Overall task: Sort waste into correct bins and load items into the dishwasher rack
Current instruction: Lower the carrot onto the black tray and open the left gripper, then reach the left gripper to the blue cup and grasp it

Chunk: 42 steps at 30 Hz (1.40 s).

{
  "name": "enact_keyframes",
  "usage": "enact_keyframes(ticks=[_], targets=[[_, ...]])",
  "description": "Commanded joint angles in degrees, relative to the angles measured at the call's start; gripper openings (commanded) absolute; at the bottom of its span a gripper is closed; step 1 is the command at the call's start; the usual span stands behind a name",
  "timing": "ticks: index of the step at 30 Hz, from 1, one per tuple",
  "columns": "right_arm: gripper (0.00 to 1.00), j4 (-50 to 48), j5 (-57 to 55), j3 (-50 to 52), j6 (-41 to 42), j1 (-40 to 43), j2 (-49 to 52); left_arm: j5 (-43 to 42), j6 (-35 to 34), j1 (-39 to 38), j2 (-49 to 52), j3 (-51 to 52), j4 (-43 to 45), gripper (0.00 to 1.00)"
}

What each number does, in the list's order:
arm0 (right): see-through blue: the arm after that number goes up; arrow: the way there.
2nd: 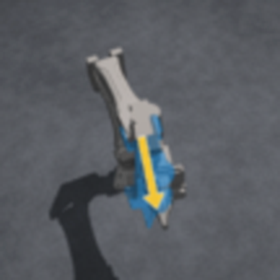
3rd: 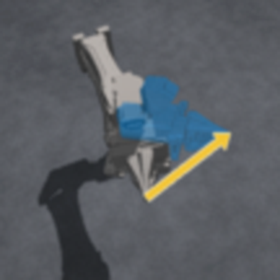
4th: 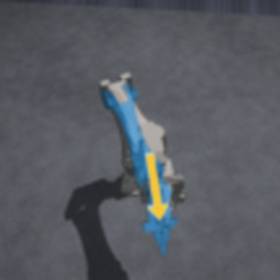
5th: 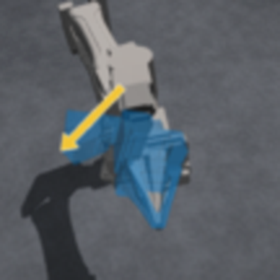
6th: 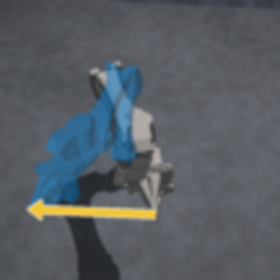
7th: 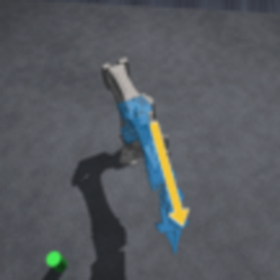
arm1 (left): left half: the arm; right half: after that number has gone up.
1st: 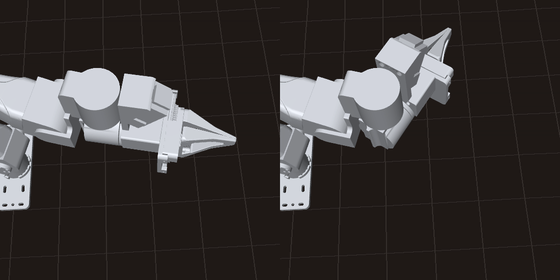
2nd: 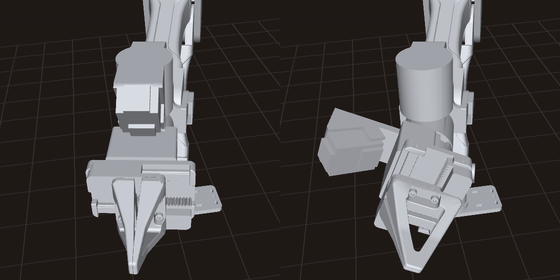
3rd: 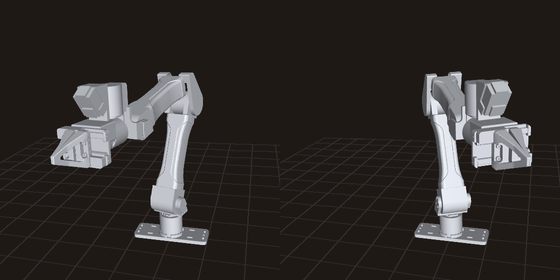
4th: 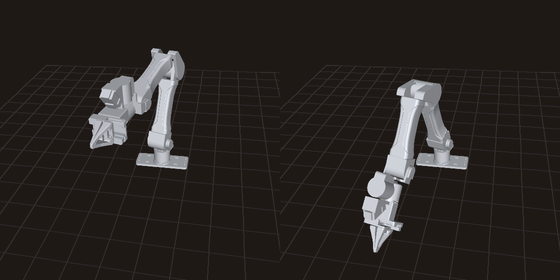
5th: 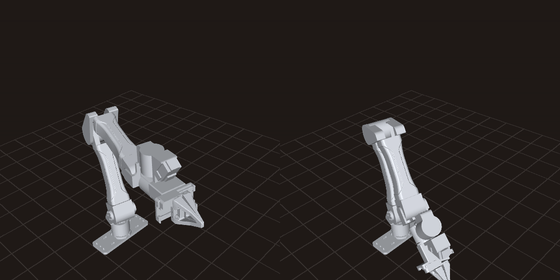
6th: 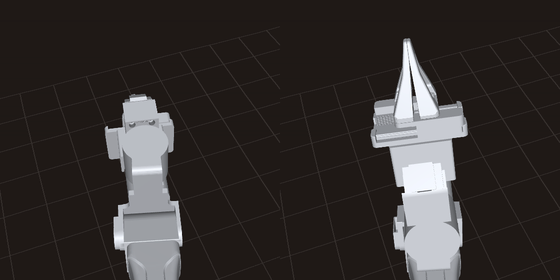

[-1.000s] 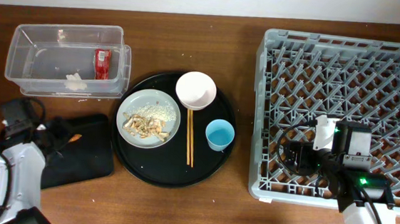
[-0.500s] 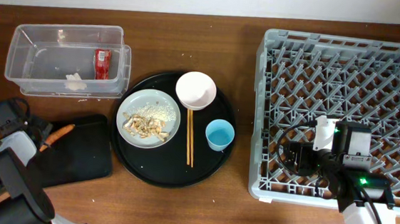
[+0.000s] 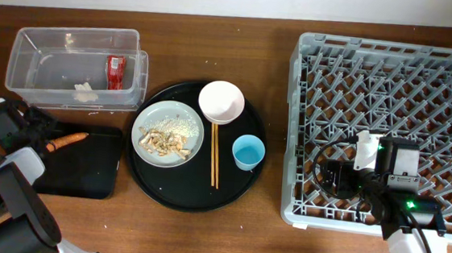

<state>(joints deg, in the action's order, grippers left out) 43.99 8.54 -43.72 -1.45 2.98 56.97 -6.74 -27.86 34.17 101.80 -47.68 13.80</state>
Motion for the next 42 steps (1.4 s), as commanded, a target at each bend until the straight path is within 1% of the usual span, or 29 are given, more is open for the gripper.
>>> enact_keyframes(ticks=[1,3,4,6,7,9,10,12,13,14,15,17,19,21,22,23,25,26,30,34,36,37,38,39,42], targets=[[0.98,0.1,0.5,-0.9,0.5,-0.3,0.0,-4.5,4.2,-0.2,0.4,-0.6,-1.0,0.17],[0.98,0.2,0.5,-0.9,0.5,-0.3,0.0,-6.6,4.2,-0.2,-1.8,-1.8,-4.5,0.17],[0.98,0.2,0.5,-0.9,0.5,-0.3,0.0,-6.6,4.2,-0.2,-3.6,-2.3,-6.2,0.2],[0.98,0.2,0.5,-0.9,0.5,-0.3,0.0,-6.6,4.2,-0.2,-8.6,-2.8,-10.0,0.28],[0.98,0.2,0.5,-0.9,0.5,-0.3,0.0,-7.3,4.2,-0.2,-11.9,-2.8,-12.9,0.36],[0.98,0.2,0.5,-0.9,0.5,-0.3,0.0,-9.5,4.2,-0.2,-17.5,-2.8,-19.6,0.41],[0.98,0.2,0.6,-0.9,0.5,-0.3,0.0,-10.4,4.2,-0.6,-19.2,-2.8,-21.6,0.46],[0.98,0.2,0.6,-0.9,0.5,-0.3,0.0,-11.2,4.8,-3.7,-22.3,-2.8,-25.1,0.57],[0.98,0.2,1.4,-0.9,0.5,-0.3,0.0,-12.3,8.2,-6.8,-23.3,-2.9,-26.6,0.71],[0.98,0.2,1.9,-0.9,0.5,-0.3,0.0,-12.6,10.2,-9.1,-23.6,-3.2,-28.1,0.91],[0.98,0.2,2.3,-0.9,0.5,-0.3,0.0,-12.6,12.3,-12.9,-23.6,-4.2,-31.3,0.99],[0.98,0.2,3.6,-0.9,0.5,-0.3,0.0,-11.9,17.9,-23.0,-23.5,-6.9,-38.0,0.99],[0.98,0.2,3.5,-0.9,0.5,-0.3,0.0,-7.7,21.1,-32.1,-23.5,-10.2,-45.2,0.99],[0.98,0.2,3.5,-0.9,0.5,-0.3,0.0,-4.8,21.7,-39.3,-23.5,-12.3,-50.9,0.99],[0.98,0.2,3.5,-0.9,0.5,-0.3,0.0,-4.8,23.0,-42.4,-23.5,-12.5,-52.9,0.99],[0.98,0.2,3.5,-0.9,0.5,-0.3,0.0,-4.8,25.0,-47.5,-23.5,-12.5,-55.8,0.99],[0.98,0.2,3.5,-0.9,0.5,-0.3,0.0,-4.9,24.9,-52.2,-23.5,-12.5,-56.5,0.99],[0.98,0.2,3.5,-0.9,0.5,-0.3,0.0,-5.5,24.9,-53.8,-23.5,-12.5,-55.4,0.99],[0.98,0.2,3.5,-0.9,0.5,-0.3,0.0,-5.4,24.9,-58.2,-21.7,-12.4,-44.5,0.99],[0.98,0.2,3.5,-0.9,0.5,-0.3,0.0,-5.4,24.9,-60.0,-14.1,-12.5,-41.5,0.99],[0.98,0.2,3.5,-0.9,0.5,-0.3,0.0,-5.5,24.9,-60.0,-12.5,-12.5,-40.8,0.99],[0.98,0.2,3.5,-0.9,0.5,-0.3,0.0,-5.5,24.9,-60.0,-12.2,-12.5,-40.6,0.95],[0.98,0.2,3.5,-0.9,0.5,-0.3,0.0,-5.5,24.9,-60.0,-11.9,-12.5,-40.3,0.84],[0.98,0.2,3.5,-0.9,0.5,-0.3,0.0,-5.5,24.9,-60.1,-11.3,-12.5,-39.5,0.8],[0.98,0.2,3.5,-0.9,0.5,-0.3,0.0,-5.5,24.9,-60.9,-8.7,-12.5,-36.2,0.79]])
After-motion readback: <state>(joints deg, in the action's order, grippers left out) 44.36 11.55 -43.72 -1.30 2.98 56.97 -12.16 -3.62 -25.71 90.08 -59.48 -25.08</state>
